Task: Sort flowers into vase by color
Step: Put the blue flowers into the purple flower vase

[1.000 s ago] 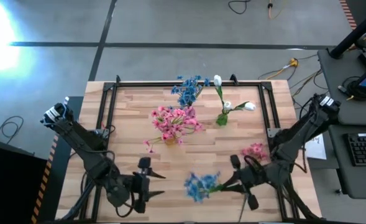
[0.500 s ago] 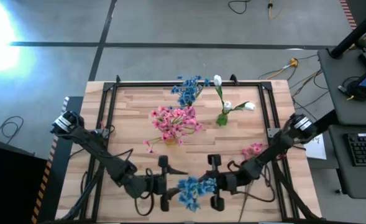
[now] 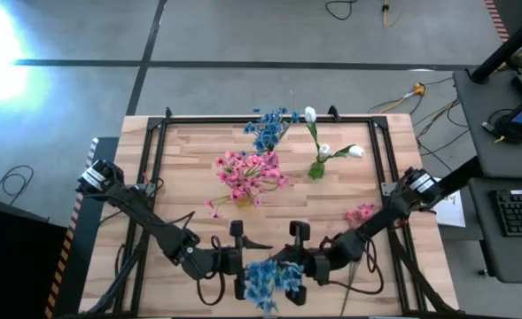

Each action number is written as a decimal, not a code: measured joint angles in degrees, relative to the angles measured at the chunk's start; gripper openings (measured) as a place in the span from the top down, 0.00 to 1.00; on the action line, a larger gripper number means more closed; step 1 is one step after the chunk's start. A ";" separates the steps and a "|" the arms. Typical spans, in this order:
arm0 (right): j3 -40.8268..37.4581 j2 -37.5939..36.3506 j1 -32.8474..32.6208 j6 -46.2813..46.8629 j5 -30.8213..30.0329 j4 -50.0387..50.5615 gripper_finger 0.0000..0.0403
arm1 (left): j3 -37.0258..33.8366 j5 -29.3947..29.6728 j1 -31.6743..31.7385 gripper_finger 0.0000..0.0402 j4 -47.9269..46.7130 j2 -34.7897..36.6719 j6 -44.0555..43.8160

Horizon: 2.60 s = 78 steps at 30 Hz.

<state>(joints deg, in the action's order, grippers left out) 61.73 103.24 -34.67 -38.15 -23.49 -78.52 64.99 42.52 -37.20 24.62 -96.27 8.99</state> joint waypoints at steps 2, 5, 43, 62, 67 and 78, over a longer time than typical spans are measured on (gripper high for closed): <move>0.23 0.00 0.41 0.00 0.11 -0.01 0.96 | 0.00 -0.04 0.15 0.67 0.02 0.00 -0.02; 0.42 0.00 0.86 0.07 0.05 0.01 0.96 | 0.00 -0.02 0.34 0.80 -0.04 0.01 -0.02; 1.07 -8.37 0.56 22.84 -19.09 29.87 0.42 | 0.00 17.57 -1.85 1.00 -13.69 1.92 -4.17; 4.44 -8.28 0.85 22.38 -18.08 34.95 0.94 | 0.00 17.47 -1.76 0.99 -15.52 1.84 -7.03; 4.44 -9.06 0.82 23.71 -18.10 36.86 0.94 | 0.00 17.38 -1.92 0.91 -15.32 1.98 -7.06; 4.41 -21.63 1.12 34.41 -31.61 65.32 0.93 | 0.00 16.85 -4.11 0.63 -21.56 6.00 -8.54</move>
<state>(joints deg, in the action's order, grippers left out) 66.14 81.61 -33.55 -3.74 -55.09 -13.20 64.99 59.38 -41.31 3.07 -90.27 0.46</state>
